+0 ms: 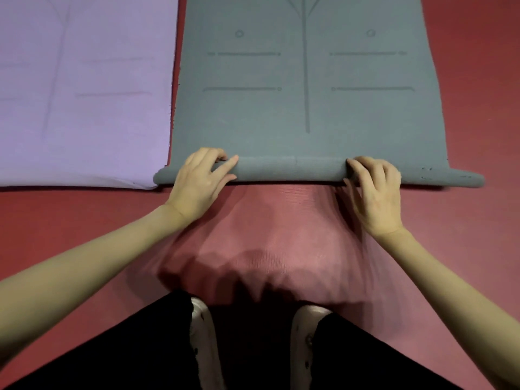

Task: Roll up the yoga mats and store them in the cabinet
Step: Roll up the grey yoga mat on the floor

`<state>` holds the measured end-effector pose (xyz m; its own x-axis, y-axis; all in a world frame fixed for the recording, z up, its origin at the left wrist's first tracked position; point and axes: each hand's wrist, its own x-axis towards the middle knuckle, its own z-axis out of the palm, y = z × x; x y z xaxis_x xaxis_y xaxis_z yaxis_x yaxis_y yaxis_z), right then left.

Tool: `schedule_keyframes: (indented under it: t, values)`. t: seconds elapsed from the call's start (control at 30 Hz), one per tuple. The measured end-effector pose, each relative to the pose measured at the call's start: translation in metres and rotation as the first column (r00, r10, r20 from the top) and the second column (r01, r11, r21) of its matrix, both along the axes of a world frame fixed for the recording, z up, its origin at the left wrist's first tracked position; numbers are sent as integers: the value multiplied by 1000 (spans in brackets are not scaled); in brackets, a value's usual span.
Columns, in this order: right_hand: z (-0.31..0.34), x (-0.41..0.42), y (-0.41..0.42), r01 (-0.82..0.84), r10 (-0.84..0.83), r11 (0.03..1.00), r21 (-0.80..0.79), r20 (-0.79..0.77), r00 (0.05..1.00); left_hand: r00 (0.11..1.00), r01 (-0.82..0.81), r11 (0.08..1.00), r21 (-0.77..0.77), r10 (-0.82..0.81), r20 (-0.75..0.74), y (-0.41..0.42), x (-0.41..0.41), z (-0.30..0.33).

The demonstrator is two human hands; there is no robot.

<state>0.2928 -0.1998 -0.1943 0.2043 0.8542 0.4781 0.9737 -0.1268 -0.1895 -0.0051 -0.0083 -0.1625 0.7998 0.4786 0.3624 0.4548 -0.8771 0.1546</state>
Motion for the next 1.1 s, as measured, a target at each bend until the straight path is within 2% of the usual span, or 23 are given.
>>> schedule_keyframes:
  t: [0.1, 0.23, 0.4, 0.53, 0.7, 0.87, 1.03, 1.1]
  values:
    - [4, 2, 0, -58, 56, 996, -68, -33, 998, 995, -26, 999, -48, 21, -94, -4, 0, -2]
    - [5, 3, 3, -79, 76, 985, -152, -24, 997, 979, -32, 999, -40, 23, -205, -5, -1, -5]
    - [1, -2, -3, -87, 92, 965, -246, 11, 996, 946, 26, 992, -127, -65, -317, -5, 0, -9]
    - [-2, -5, -14, -67, 88, 948, -313, 54, 995, 930, 31, 989, -143, -81, -358, -19, 0, -17]
    - [-1, -3, -13, -123, 135, 902, -414, -1, 991, 932, -23, 973, -230, -63, -358, -31, 3, -23]
    - [12, 10, 8, -181, 110, 838, -515, -166, 980, 928, -257, 880, -400, 109, -357, -13, 16, -17]
    - [13, 14, 25, -125, -6, 745, -656, -195, 981, 872, -408, 719, -563, 125, -473, 11, 30, -18]
    - [12, 17, 30, -118, -101, 740, -662, -284, 954, 865, -439, 673, -595, 137, -483, 17, 35, -17]
